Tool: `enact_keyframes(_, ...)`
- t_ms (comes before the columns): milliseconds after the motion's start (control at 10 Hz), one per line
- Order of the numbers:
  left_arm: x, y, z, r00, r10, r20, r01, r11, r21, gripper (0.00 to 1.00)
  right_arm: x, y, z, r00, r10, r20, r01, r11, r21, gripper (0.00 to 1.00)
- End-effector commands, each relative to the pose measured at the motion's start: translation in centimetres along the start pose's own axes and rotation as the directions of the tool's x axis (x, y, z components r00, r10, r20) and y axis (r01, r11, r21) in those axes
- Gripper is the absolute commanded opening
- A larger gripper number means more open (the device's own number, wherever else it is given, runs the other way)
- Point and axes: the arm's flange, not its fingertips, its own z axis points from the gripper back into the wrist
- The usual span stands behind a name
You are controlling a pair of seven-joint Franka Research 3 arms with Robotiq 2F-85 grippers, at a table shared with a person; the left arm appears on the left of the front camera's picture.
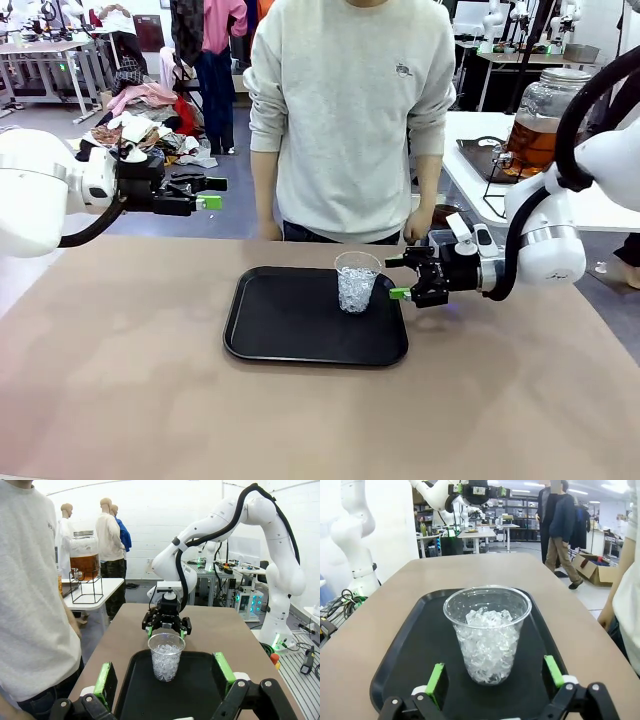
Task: Pour the drink into the iced cup.
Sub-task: Pick up the iced cup indicated by the human and present it to them.
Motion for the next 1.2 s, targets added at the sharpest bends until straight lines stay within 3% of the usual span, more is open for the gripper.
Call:
enact_keyframes(0, 0.2, 0.1, -0.1, 1.0, -0.002, 0.008, 0.002, 1.0, 0.01, 1.0, -0.3, -0.8, -1.1, 0.999, -0.016, 0.03, 0.015, 0.999, 0.031, 1.0)
enact_keyframes(1100, 0.2, 0.1, -0.1, 1.0, -0.002, 0.008, 0.002, 1.0, 0.01, 1.0, -0.6, -1.3, -4.0, 0.997, -0.072, 0.034, 0.067, 0.989, 0.131, 1.0)
